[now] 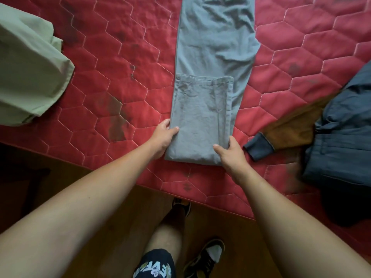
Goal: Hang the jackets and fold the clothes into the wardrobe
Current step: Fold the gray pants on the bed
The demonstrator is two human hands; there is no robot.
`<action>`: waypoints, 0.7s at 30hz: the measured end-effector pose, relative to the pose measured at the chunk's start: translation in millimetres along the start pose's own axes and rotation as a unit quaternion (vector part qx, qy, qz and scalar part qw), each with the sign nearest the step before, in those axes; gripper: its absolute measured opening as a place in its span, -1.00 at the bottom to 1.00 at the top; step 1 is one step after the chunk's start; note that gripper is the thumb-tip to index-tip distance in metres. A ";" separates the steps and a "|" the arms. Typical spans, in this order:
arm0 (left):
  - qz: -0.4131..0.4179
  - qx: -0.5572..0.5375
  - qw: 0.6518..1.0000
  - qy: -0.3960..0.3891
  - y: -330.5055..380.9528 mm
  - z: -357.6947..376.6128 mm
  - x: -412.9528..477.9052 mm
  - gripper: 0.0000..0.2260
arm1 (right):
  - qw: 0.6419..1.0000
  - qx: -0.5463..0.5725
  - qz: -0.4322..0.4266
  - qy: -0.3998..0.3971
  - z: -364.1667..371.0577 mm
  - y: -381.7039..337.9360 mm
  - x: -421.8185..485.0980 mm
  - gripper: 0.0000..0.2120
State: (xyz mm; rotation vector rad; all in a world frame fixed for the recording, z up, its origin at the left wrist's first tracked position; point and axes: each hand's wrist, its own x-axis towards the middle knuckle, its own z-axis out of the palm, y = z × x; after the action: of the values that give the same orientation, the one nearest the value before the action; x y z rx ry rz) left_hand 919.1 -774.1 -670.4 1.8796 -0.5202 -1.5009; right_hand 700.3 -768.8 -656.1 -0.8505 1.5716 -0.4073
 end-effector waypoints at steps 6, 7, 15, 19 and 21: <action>0.002 0.003 1.000 0.000 -3.4 -1.0 1.4 -0.81 | 1.000 -0.018 0.007 -0.012 -3.4 -2.8 -8.9 -0.66; 0.000 0.001 1.000 -0.001 -2.6 -0.9 0.8 -0.81 | 1.000 -0.021 0.011 -0.013 -4.0 -2.8 -8.3 -0.66; -0.029 -0.002 0.999 -0.017 -8.9 -9.5 -8.3 -0.84 | 0.998 -0.053 0.015 -0.024 -8.7 -0.1 -3.0 -0.60; -0.050 0.011 0.998 -0.024 -19.5 -16.1 -18.9 -0.83 | 0.995 -0.092 0.006 -0.022 -7.5 6.4 0.1 -0.63; -0.050 0.017 0.998 -0.022 -25.9 -19.5 -22.2 -0.84 | 0.994 -0.107 0.003 -0.026 -6.1 12.8 0.9 -0.62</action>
State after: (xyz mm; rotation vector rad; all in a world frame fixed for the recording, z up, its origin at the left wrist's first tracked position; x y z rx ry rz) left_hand 929.5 -736.3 -671.1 1.9276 -0.4805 -1.6105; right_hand 690.8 -762.2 -664.4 -1.0121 1.5889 -0.2119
